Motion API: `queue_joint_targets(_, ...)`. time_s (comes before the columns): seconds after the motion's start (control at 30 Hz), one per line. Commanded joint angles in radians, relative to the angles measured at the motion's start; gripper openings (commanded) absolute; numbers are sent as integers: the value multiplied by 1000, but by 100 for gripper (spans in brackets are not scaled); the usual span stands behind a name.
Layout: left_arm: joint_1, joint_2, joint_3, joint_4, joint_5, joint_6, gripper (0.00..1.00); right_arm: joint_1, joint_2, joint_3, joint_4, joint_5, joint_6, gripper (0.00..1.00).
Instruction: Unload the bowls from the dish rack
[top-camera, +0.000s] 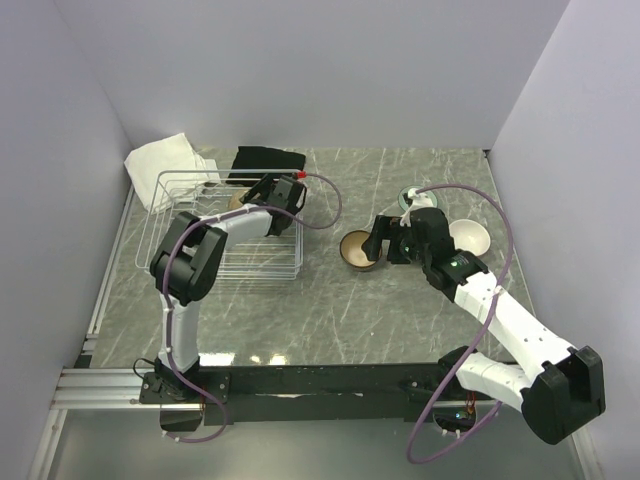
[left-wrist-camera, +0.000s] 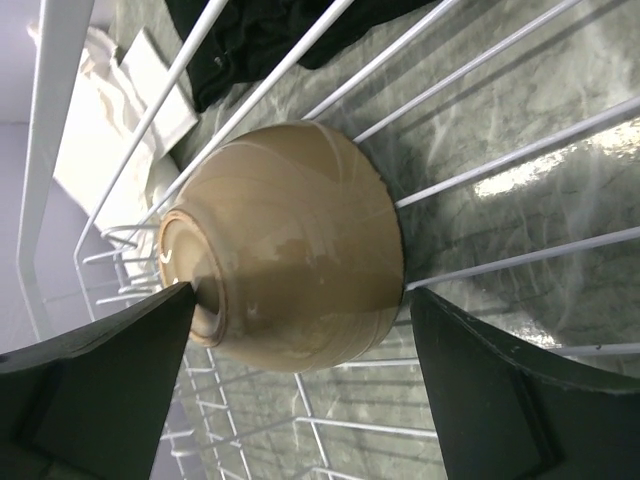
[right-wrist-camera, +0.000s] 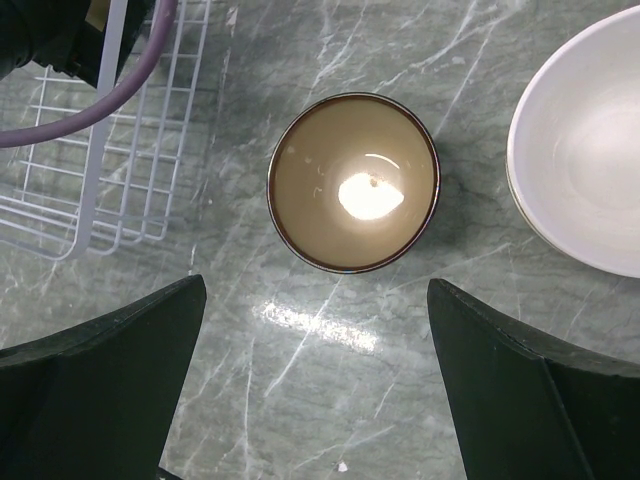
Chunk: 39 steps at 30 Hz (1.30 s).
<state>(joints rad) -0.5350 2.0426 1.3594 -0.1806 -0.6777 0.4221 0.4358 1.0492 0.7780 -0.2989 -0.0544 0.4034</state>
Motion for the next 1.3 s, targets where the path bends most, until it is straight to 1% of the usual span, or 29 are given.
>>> queue_joint_targets(0.0,-11,113,-62,-249,32,35,90,0,-28,-6,40,-2,3,100)
queue_joint_targets(0.13,-10,110,-52,-264,10,14,82,0,-28,-9,43,-4,3,100)
queue_joint_targets(0.33,-11,84,-40,-289,-8,-31,74,0,-26,-11,47,-7,5,100)
queue_joint_targets(0.53,-11,50,-19,-312,-52,-65,72,-2,-23,-10,52,-13,6,100)
queue_joint_targets(0.6,-11,35,-8,-315,-72,-72,69,-2,-25,-9,53,-13,6,100)
queue_joint_targets(0.73,-11,-1,-9,-301,-120,-83,67,1,-26,-11,52,-15,8,100)
queue_joint_targets(0.93,-11,-47,0,-289,-137,-108,62,-2,-26,-14,55,-18,9,100)
queue_joint_targets(1.07,-11,-64,-16,-287,-132,-112,62,0,-26,-16,57,-16,9,100)
queue_joint_targets(1.2,-11,-50,-36,-312,-117,-132,66,0,-25,-17,57,-18,9,100)
queue_joint_targets(1.27,-16,-51,-48,-321,-93,-152,67,0,-21,-19,58,-18,12,99)
